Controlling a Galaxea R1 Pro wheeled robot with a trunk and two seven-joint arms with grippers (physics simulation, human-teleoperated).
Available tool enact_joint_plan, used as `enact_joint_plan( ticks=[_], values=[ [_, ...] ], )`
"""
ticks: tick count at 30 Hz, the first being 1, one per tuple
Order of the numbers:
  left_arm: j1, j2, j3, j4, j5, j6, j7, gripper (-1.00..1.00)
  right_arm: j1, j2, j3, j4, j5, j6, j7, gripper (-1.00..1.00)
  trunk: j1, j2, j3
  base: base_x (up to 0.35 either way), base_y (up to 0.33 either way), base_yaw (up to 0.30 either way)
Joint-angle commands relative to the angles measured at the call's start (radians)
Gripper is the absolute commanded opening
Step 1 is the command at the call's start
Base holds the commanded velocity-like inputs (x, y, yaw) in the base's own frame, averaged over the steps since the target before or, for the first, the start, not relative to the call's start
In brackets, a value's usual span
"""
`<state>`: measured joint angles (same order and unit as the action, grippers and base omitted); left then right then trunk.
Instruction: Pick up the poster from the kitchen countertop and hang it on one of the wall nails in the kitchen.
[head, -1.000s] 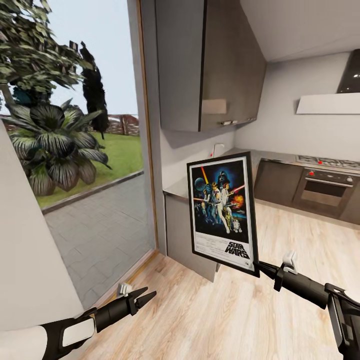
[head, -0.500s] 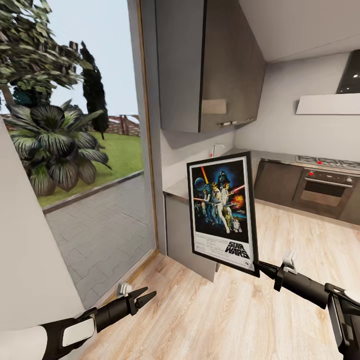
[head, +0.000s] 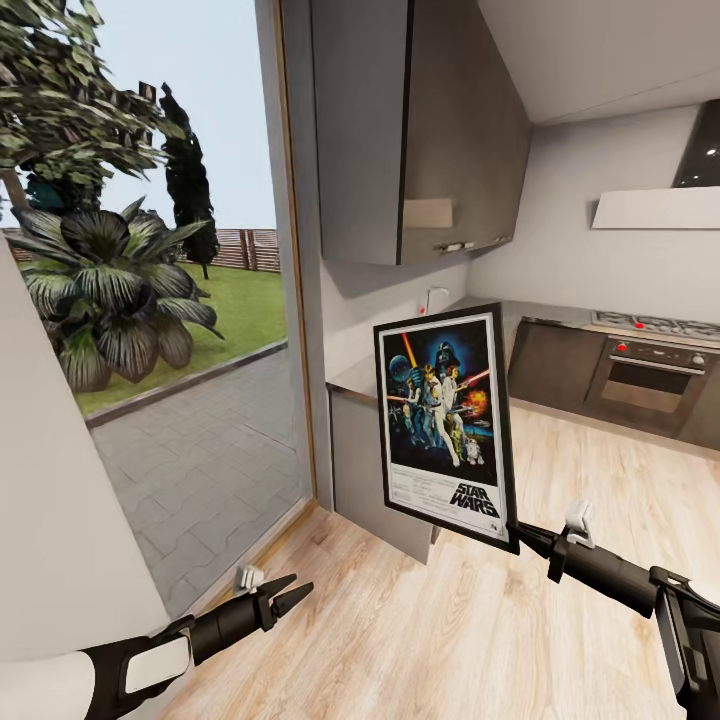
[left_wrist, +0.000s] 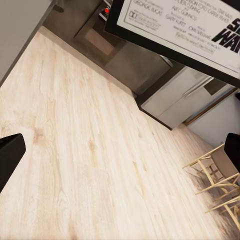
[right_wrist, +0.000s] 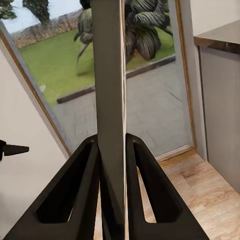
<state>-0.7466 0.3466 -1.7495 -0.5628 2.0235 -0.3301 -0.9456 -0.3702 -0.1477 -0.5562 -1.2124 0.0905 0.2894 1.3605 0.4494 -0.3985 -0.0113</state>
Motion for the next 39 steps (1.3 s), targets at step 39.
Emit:
enact_joint_plan(
  ticks=[39],
  values=[
    [-0.002,-0.021,-0.008,0.003,0.012,-0.004,0.001,1.0,0.002,0.0,-0.006,-0.009,0.003,-0.039,0.084,-1.0,0.001,-0.002,-0.001,-0.134,-0.115,0.108]
  ],
)
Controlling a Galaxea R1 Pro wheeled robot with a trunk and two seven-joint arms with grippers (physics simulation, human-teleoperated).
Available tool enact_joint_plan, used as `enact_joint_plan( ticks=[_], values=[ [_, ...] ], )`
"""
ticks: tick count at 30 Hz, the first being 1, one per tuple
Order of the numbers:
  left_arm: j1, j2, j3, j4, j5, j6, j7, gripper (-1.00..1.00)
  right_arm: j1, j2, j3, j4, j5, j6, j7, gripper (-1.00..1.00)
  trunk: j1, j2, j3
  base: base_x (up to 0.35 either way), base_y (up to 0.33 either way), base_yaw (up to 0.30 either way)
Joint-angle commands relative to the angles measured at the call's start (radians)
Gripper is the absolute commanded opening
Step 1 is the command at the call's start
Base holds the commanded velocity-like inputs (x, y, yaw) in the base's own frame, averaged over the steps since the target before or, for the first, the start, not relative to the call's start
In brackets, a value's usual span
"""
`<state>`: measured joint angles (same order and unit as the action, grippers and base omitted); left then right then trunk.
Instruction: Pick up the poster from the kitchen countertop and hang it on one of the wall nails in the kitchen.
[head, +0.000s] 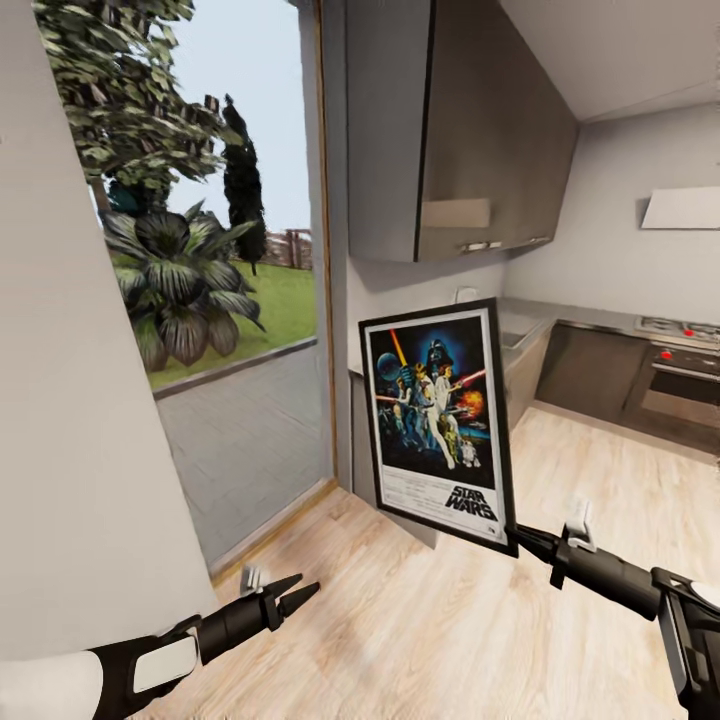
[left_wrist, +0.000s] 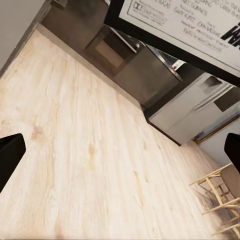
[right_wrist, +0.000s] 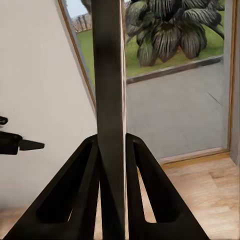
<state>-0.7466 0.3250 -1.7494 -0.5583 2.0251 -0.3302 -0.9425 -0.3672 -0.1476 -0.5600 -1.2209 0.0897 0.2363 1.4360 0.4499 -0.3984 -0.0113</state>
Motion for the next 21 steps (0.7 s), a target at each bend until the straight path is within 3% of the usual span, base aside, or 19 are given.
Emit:
enact_joint_plan(
  ticks=[1,12,21],
  values=[
    [-0.002,0.0,-0.008,-0.002,0.011,-0.004,-0.002,1.0,-0.001,0.001,-0.001,0.0,0.004,0.014,0.009,-1.0,0.0,-0.002,-0.001,-0.272,-0.196,0.007],
    [-0.002,0.0,-0.009,-0.002,0.011,-0.004,-0.002,1.0,-0.001,0.002,0.001,0.001,0.004,0.012,0.012,-1.0,0.0,-0.002,-0.001,-0.12,-0.086,0.213],
    [-0.002,-0.003,-0.01,-0.003,0.011,-0.004,-0.002,1.0,-0.001,0.002,0.002,0.0,0.004,0.013,0.012,-1.0,0.0,-0.002,-0.001,-0.219,-0.19,0.161]
  ],
)
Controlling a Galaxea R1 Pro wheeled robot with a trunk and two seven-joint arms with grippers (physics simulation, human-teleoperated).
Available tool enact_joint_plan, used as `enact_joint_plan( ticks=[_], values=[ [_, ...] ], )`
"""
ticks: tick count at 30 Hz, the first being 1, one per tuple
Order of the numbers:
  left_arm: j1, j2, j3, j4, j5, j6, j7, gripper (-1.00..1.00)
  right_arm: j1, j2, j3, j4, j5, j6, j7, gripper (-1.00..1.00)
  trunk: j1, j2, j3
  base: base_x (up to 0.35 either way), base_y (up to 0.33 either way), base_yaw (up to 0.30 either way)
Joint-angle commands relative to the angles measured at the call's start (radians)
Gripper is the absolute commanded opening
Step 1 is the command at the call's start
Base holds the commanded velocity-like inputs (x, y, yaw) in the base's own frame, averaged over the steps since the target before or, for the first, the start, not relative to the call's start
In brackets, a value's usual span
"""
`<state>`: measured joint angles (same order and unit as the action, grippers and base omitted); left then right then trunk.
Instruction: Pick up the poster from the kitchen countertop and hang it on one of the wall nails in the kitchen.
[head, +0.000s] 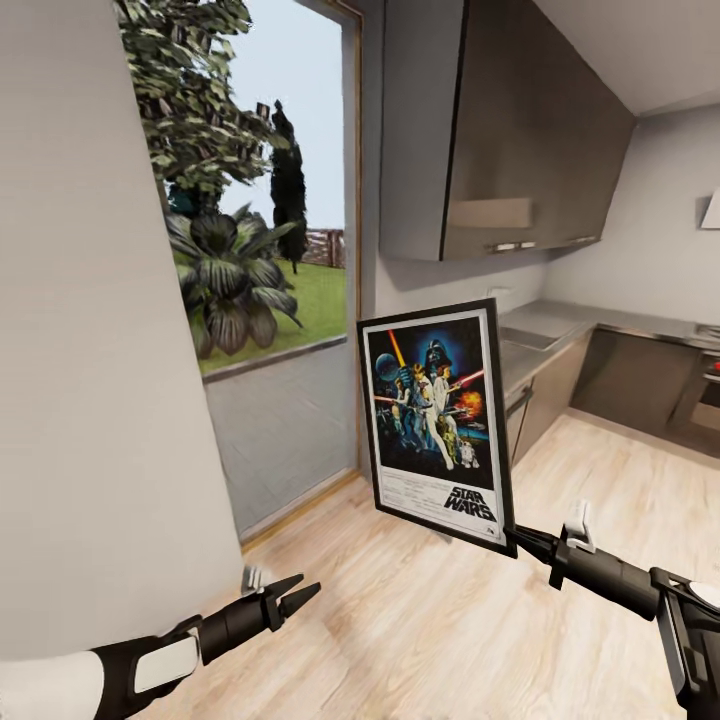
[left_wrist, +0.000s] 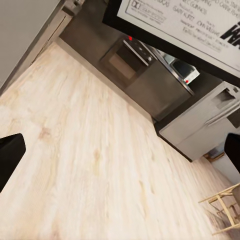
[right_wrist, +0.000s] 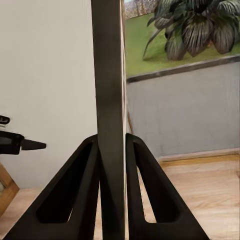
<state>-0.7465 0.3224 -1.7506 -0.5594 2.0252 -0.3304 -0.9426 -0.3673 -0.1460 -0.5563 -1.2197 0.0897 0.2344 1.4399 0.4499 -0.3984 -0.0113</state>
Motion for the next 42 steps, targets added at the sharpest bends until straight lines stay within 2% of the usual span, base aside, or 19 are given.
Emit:
enact_joint_plan(
  ticks=[1,10,20,31,42],
  values=[
    [-0.002,-0.001,-0.009,-0.001,0.01,-0.004,-0.002,1.0,-0.001,0.0,-0.002,-0.001,0.004,0.014,0.008,-1.0,0.0,-0.002,-0.001,-0.231,-0.206,0.18],
    [-0.002,-0.015,-0.009,0.001,0.01,-0.004,-0.001,1.0,-0.001,0.0,-0.002,-0.005,0.004,0.014,0.008,-1.0,0.0,-0.002,-0.001,-0.075,-0.068,0.258],
    [-0.002,-0.016,-0.009,0.001,0.011,-0.004,-0.001,1.0,-0.001,0.0,-0.002,-0.009,0.004,0.014,0.008,-1.0,0.0,-0.002,-0.001,-0.006,-0.001,0.287],
    [-0.002,-0.017,-0.009,0.001,0.011,-0.004,-0.001,1.0,-0.001,0.0,-0.002,-0.01,0.004,0.014,0.008,-1.0,0.0,-0.002,-0.001,-0.199,0.125,0.166],
    [-0.002,-0.017,-0.009,0.001,0.012,-0.004,-0.001,1.0,-0.001,0.0,-0.002,-0.011,0.005,0.014,0.007,-1.0,0.0,-0.002,-0.001,-0.031,0.014,0.278]
  ],
)
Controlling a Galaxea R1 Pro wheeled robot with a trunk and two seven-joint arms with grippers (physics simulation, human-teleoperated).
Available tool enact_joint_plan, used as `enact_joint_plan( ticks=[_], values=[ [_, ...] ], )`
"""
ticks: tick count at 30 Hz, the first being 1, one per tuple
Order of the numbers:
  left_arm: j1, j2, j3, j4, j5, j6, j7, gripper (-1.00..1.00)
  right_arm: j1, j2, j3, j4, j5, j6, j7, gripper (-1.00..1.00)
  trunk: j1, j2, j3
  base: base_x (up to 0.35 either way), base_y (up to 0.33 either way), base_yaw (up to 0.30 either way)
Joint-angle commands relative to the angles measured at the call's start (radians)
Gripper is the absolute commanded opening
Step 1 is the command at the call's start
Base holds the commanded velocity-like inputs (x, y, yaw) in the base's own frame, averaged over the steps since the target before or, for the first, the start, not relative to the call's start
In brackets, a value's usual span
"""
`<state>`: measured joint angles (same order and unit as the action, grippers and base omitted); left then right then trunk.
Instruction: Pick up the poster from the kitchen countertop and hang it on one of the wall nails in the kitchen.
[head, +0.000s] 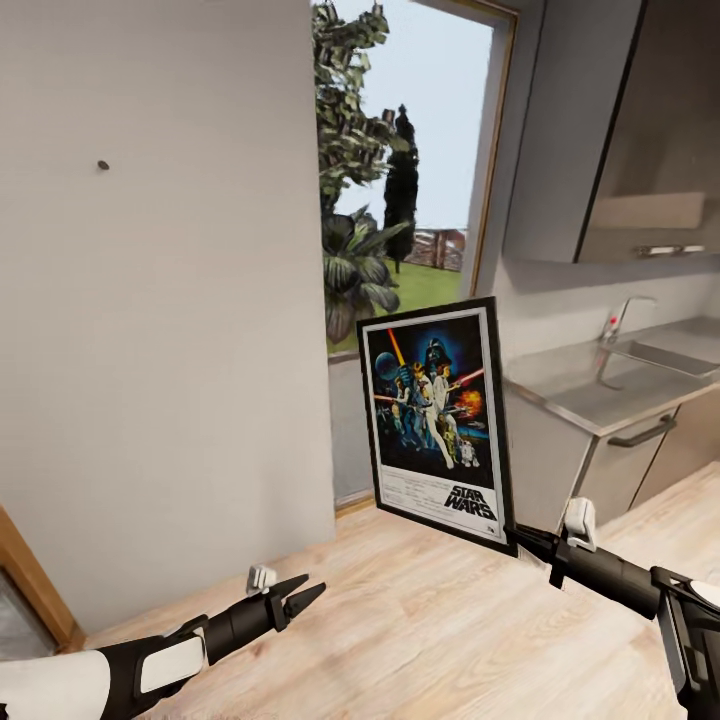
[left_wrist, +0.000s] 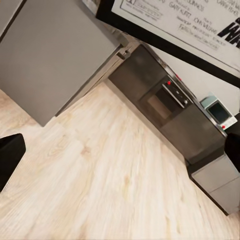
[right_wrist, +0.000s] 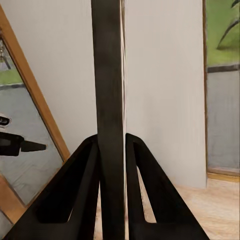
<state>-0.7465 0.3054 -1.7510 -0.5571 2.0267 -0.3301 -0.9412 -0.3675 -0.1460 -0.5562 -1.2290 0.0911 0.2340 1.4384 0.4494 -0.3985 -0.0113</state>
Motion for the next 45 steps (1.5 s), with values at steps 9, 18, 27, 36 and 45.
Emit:
enact_joint_plan(
  ticks=[9,18,27,36,45],
  values=[
    [-0.002,0.0,-0.009,-0.001,0.01,-0.004,-0.002,1.0,-0.001,0.0,-0.002,-0.001,0.004,0.014,0.008,-1.0,0.001,-0.001,-0.001,-0.001,0.0,0.289],
    [-0.002,0.0,-0.009,-0.001,0.01,-0.004,-0.002,1.0,-0.001,0.0,-0.002,-0.001,0.004,0.014,0.008,-1.0,0.001,-0.001,-0.001,0.0,0.0,0.289],
    [-0.002,0.0,-0.009,-0.001,0.01,-0.004,-0.002,1.0,-0.001,0.0,-0.002,-0.001,0.004,0.013,0.008,-1.0,0.001,-0.001,-0.001,0.0,0.0,0.289],
    [-0.002,0.0,-0.009,-0.001,0.01,-0.004,-0.002,1.0,-0.001,0.0,-0.002,-0.001,0.004,0.014,0.008,-1.0,0.001,-0.001,-0.001,0.0,0.0,0.289],
    [-0.002,0.0,-0.009,-0.001,0.01,-0.004,-0.002,1.0,-0.001,0.0,-0.003,0.0,0.003,0.014,0.008,-1.0,0.001,-0.001,-0.001,0.0,0.0,0.117]
  ],
)
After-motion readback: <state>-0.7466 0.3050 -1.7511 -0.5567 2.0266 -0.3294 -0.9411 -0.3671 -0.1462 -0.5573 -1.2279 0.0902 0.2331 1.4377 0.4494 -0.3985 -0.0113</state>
